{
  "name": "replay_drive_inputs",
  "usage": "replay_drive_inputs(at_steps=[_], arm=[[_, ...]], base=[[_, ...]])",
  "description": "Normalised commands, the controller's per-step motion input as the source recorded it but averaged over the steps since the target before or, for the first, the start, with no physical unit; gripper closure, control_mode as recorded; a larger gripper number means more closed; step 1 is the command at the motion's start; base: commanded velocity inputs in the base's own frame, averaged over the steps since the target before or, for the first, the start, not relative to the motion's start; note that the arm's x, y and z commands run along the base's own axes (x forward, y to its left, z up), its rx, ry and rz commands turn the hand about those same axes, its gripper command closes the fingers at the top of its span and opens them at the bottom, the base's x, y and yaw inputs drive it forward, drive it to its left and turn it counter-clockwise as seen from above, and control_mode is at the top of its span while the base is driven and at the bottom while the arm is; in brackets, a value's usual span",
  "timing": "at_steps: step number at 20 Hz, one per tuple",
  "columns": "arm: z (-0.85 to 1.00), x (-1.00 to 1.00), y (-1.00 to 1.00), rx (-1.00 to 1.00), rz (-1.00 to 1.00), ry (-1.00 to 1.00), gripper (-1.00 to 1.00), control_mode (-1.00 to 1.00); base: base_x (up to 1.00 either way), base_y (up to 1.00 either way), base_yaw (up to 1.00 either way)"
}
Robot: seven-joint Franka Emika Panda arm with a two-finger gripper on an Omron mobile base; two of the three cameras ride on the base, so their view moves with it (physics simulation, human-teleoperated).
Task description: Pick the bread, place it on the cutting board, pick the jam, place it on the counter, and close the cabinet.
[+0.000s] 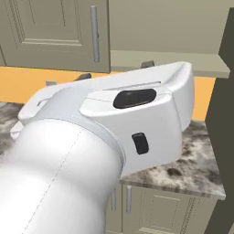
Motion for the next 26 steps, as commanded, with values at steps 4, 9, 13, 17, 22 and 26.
replay_drive_inputs(at_steps=[4, 9, 13, 17, 22, 26], arm=[[-0.17, 0.03, -0.29, 0.0, -0.17, -0.08, -1.0, -1.0], [-0.16, 0.07, -0.45, 0.0, -0.1, -0.07, -1.0, -1.0], [-0.12, 0.04, -0.44, 0.0, -0.07, -0.04, -1.0, -1.0], [-0.1, 0.02, -0.42, 0.0, -0.05, -0.02, -1.0, -1.0], [-0.13, 0.05, -0.42, 0.0, -0.07, -0.03, -1.0, -1.0], [-0.08, 0.0, -0.43, 0.0, -0.06, -0.03, -1.0, -1.0]], base=[[0.0, 0.0, 0.0], [0.0, 0.0, 0.0], [0.0, 0.0, 0.0], [0.0, 0.0, 0.0], [0.0, 0.0, 0.0], [0.0, 0.0, 0.0]])
